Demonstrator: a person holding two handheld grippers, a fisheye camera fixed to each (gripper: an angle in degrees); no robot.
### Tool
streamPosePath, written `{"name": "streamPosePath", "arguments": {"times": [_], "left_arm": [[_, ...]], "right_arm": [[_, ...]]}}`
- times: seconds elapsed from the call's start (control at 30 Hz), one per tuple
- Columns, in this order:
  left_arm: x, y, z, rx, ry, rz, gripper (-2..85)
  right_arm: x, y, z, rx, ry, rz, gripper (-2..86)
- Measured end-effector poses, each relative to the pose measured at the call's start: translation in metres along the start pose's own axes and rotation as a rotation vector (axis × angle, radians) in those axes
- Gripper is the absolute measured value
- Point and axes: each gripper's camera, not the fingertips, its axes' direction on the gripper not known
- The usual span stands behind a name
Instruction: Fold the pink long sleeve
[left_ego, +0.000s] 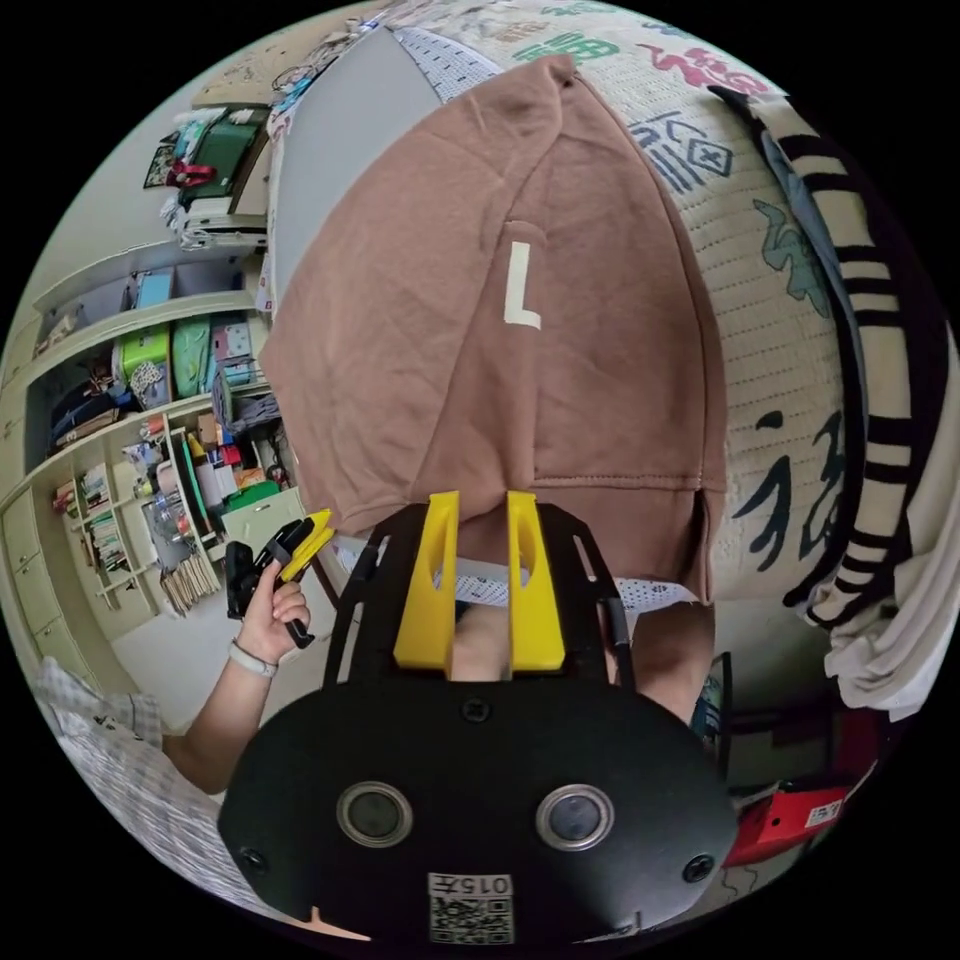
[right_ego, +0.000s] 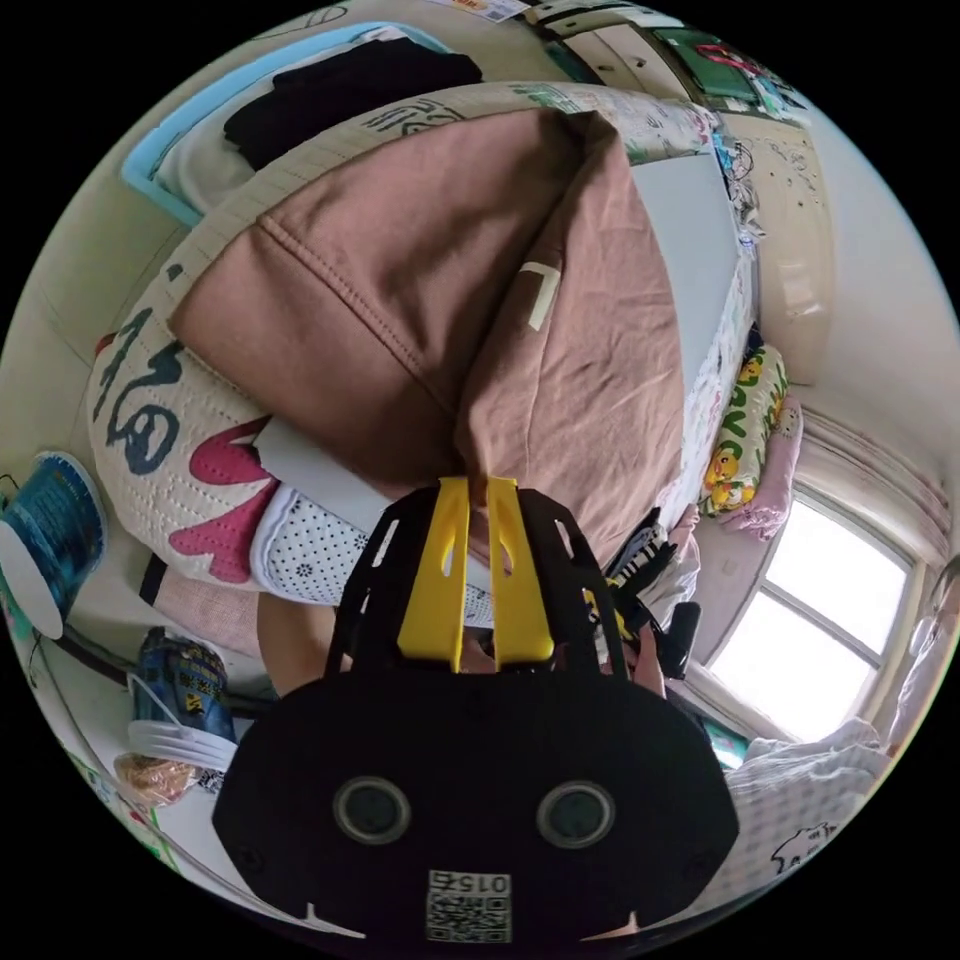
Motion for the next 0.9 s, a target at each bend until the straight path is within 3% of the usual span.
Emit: {"name": "streamPosePath", "arguments": {"times": [0.2, 0.33, 0.67, 0.8, 0.9], "left_arm": [[-0.010, -0.005, -0.012, -0.027, 0.010, 0.034, 7.5], [-0.014, -0.003, -0.027, -0.041, 0.000, 0.036, 2.7], [-0.038, 0.005, -0.043, -0.190, 0.197, -0.092, 0.7], [-0.038, 0.004, -0.073, -0.294, 0.028, -0.122, 2.2], [-0.037, -0.010, -0.130, -0.206, -0.067, -0.141, 4.5]], "right_arm": [[0.016, -0.016, 0.006, -0.010, -0.073, 0.061, -0.8], [0.030, -0.020, 0.004, -0.013, -0.132, 0.111, -0.9], [0.068, -0.027, 0.007, -0.105, -0.433, 0.271, -0.3], [0.075, -0.033, -0.014, -0.153, -0.358, 0.206, 2.6], [0.081, -0.042, -0.055, -0.085, -0.267, 0.156, 4.7]]}}
